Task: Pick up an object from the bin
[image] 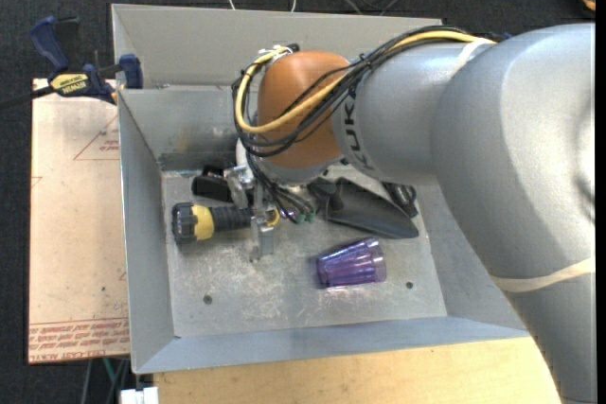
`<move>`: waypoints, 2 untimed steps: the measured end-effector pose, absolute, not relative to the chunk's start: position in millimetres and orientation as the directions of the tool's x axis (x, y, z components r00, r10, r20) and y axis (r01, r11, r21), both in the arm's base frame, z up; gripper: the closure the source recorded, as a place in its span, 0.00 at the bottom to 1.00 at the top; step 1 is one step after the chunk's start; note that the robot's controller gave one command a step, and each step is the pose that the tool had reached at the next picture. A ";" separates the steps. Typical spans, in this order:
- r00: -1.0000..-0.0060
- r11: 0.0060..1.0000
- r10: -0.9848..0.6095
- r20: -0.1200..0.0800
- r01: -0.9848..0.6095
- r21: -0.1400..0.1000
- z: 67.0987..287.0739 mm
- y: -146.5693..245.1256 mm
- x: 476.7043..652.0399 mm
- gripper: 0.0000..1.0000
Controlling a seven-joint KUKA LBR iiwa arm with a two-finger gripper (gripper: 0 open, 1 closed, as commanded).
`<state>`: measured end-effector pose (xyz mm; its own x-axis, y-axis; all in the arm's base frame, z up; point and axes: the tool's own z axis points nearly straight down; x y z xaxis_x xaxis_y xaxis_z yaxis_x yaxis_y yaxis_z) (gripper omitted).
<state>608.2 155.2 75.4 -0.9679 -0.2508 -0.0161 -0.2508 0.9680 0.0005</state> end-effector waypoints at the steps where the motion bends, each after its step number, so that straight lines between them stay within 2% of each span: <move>1: -1.000 1.000 -0.005 -0.031 -0.005 0.011 77.0 137.5 595.4 1.00; 2: -1.000 1.000 -0.004 -0.030 -0.005 0.011 77.0 137.5 595.4 1.00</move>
Offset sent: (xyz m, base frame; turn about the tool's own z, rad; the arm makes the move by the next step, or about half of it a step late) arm 0.0000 0.0000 0.0000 0.0000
